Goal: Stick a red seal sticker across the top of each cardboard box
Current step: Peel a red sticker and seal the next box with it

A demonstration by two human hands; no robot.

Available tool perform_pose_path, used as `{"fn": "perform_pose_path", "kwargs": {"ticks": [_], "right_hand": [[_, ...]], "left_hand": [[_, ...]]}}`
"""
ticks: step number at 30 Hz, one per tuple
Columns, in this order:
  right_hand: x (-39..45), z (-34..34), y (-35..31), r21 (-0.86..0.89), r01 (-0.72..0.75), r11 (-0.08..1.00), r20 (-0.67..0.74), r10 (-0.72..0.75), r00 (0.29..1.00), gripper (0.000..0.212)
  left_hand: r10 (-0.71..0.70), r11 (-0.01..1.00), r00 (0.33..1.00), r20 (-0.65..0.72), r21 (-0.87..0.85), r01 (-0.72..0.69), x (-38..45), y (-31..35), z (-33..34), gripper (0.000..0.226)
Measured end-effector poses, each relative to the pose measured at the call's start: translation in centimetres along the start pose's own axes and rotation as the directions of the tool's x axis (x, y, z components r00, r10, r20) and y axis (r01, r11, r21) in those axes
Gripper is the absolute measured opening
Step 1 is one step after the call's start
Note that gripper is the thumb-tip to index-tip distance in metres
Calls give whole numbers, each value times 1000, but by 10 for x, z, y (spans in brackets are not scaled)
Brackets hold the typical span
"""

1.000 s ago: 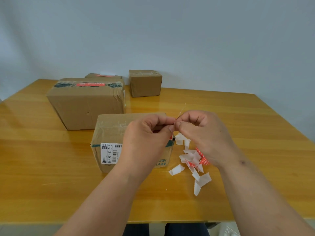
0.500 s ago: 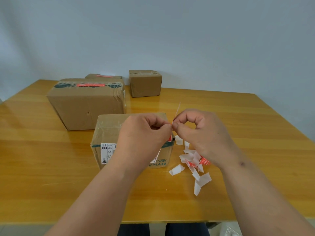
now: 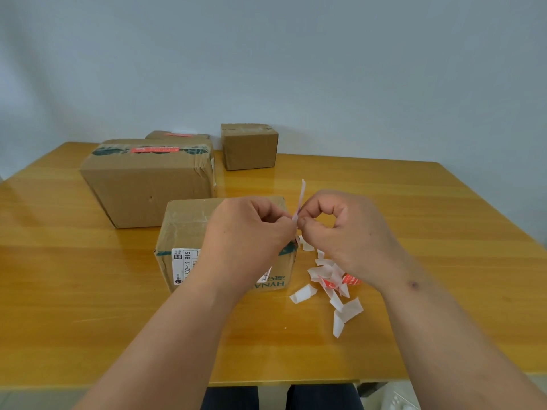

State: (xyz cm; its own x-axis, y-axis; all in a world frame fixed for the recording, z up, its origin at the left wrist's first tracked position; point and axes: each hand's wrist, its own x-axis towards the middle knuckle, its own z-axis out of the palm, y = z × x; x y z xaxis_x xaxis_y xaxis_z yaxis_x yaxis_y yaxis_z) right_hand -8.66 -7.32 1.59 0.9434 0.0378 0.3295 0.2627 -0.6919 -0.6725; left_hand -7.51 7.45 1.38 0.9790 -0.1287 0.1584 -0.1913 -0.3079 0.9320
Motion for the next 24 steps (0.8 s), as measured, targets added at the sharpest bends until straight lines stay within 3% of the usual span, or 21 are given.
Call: {"fn": "perform_pose_path", "kwargs": {"ticks": [8, 18, 24], "right_hand": [[-3, -4, 0, -19, -23, 1000, 11, 23, 1000, 16], [-4, -14, 3, -379, 94, 921, 62, -76, 995, 15], [-6, -28, 8, -430, 80, 899, 51, -64, 997, 21]], "left_hand": [[-2, 994, 999, -41, 111, 7, 2, 0, -1, 16], [-9, 966, 1000, -9, 257, 11, 1, 2, -1, 12], [-75, 961, 997, 27, 270, 65, 2, 1, -8, 17]]}}
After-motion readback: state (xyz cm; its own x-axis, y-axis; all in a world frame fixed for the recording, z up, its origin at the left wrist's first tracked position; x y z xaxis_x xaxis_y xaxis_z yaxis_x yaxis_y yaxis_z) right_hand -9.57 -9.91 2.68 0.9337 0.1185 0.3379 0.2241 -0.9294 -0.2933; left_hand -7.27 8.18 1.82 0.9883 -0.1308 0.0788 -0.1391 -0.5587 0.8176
